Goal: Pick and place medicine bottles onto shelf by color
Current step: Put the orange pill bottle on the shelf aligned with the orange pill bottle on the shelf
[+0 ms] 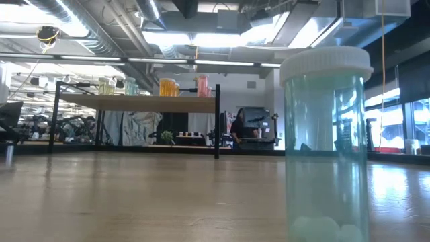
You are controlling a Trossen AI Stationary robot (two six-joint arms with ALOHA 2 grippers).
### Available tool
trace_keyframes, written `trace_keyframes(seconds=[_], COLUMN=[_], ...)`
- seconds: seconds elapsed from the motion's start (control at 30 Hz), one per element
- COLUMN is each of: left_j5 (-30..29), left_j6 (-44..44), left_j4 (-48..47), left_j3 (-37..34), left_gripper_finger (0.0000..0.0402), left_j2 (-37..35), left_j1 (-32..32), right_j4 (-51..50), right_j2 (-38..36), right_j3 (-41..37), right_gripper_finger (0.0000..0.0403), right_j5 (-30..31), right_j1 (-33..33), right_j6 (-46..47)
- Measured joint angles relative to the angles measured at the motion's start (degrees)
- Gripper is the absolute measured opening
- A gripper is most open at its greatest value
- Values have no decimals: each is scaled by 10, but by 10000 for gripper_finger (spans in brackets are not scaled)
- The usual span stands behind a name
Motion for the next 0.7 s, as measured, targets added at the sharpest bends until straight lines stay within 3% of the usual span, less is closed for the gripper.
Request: trace_keyframes(seconds=[0.7], left_j5=[-23], left_j6=[64], left_j4=[58], left_j3=[0], left_gripper_finger=[191], left_j2=[0], left_j1=[16], right_j4=[55], right_j2=[18], right_j3=[1], right_gripper_finger=[273], right_j5=[-4], right_j1=[-8], right_j6=[42])
